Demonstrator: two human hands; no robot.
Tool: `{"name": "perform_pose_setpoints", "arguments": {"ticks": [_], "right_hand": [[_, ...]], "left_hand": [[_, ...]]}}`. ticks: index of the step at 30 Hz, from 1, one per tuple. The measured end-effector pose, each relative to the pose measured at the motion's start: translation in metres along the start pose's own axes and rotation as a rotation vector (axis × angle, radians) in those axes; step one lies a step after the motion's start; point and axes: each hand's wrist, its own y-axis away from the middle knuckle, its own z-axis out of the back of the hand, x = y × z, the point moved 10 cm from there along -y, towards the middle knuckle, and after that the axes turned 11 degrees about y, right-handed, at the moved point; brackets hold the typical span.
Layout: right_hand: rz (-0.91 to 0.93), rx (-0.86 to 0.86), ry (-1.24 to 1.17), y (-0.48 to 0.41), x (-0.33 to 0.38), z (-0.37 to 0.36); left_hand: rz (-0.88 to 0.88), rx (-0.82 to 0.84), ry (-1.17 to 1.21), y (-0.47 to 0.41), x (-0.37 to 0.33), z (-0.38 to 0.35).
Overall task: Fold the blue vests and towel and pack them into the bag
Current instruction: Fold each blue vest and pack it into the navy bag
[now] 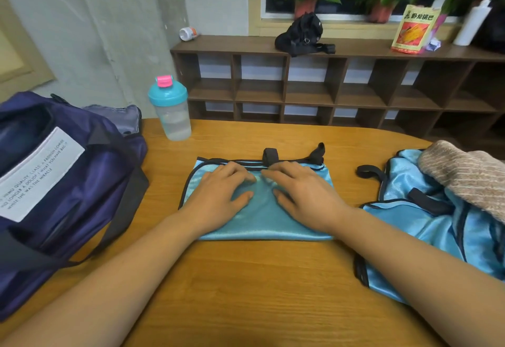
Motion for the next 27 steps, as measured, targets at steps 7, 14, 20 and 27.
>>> {"name": "perform_pose_setpoints", "arguments": {"ticks": [7, 14, 20, 27], "right_hand": [[-0.146, 0.146, 0.030, -0.011, -0.023, -0.026], [-0.283, 0.189, 0.169, -0.007, -0.044, -0.026], [-0.295, 0.186, 0.133, -0.004, -0.053, -0.024], [-0.307, 0.178, 0.111, -0.003, -0.052, -0.024]], "left_hand": [[0.053, 0.043, 0.005, -0.001, 0.013, 0.001], [0.133, -0.076, 0.050, 0.000, 0.046, 0.026], [0.354, -0.302, 0.051, 0.008, 0.072, 0.056], [0.666, -0.265, -0.100, 0.021, 0.099, 0.065]]}}
